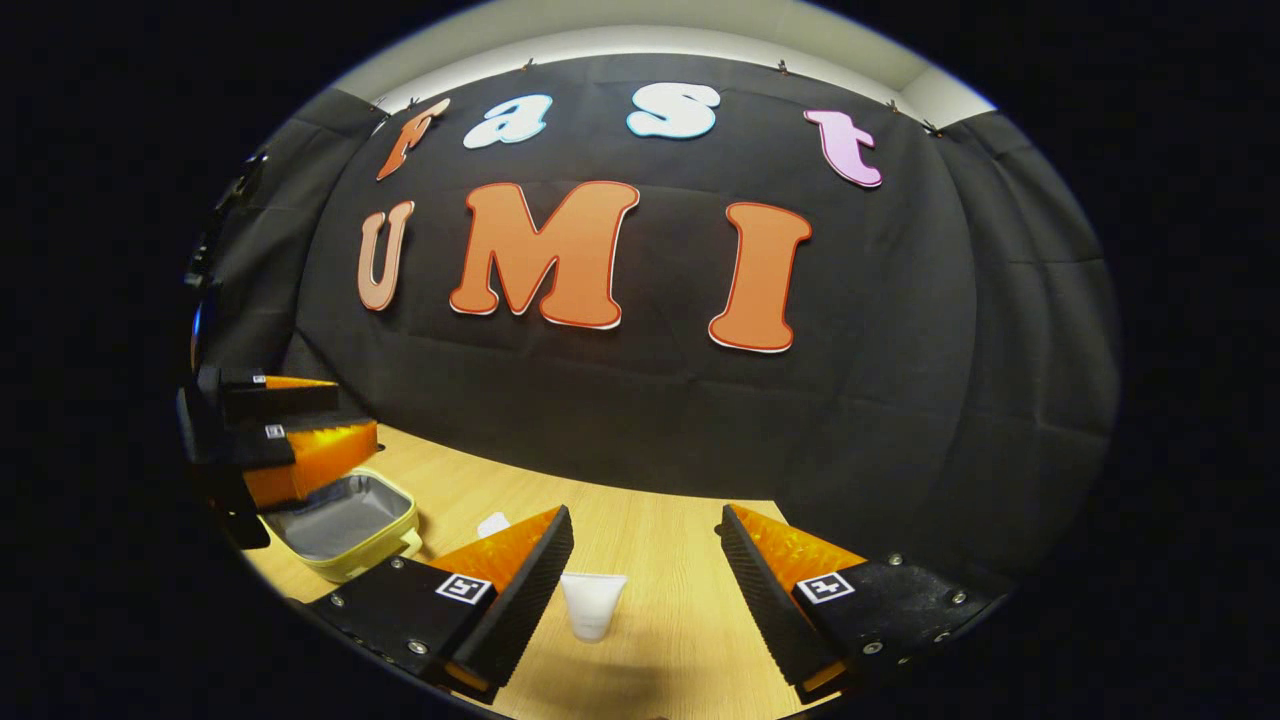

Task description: First open the suitcase, pack the skin care products into it, and then close the suitcase.

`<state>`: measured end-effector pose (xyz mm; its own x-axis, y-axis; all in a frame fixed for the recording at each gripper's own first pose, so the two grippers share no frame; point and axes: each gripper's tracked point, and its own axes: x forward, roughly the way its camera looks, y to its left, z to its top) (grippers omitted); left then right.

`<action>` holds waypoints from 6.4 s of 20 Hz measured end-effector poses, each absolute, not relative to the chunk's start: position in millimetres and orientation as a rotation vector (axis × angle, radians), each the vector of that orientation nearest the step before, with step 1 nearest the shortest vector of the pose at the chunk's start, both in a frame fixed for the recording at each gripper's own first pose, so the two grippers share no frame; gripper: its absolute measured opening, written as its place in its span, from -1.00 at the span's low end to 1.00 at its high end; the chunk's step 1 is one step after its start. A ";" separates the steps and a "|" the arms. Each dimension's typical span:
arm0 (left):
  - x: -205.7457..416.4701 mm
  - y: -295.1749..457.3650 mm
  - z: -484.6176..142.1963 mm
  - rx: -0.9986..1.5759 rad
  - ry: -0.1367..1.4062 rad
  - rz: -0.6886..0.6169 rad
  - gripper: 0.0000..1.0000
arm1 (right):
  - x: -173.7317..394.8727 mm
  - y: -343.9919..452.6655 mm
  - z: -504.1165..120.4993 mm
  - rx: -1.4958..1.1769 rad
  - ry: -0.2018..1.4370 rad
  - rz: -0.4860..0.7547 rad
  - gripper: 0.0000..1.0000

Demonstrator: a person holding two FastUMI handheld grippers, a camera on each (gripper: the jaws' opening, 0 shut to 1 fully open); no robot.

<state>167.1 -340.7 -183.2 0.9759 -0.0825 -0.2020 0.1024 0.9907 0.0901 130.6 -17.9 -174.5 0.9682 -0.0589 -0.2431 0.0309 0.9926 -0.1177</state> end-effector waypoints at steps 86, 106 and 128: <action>93.0 -94.8 -259.0 0.019 0.585 -0.026 0.23 | 154.2 169.7 -250.6 0.026 0.577 0.167 0.04; 85.6 -101.7 -373.4 -0.085 1.065 -0.267 0.23 | 149.5 307.2 -256.3 0.085 0.658 0.193 0.04; 80.6 -86.7 -405.3 -0.062 1.308 0.058 0.34 | 166.3 342.2 -326.3 0.186 0.860 0.417 0.04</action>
<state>80.6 -86.7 -405.3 0.2590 0.0078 -0.9659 -0.0779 0.9969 -0.0129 166.3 342.2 -326.3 0.5785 0.4279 -0.6944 -0.2800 0.9038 0.3236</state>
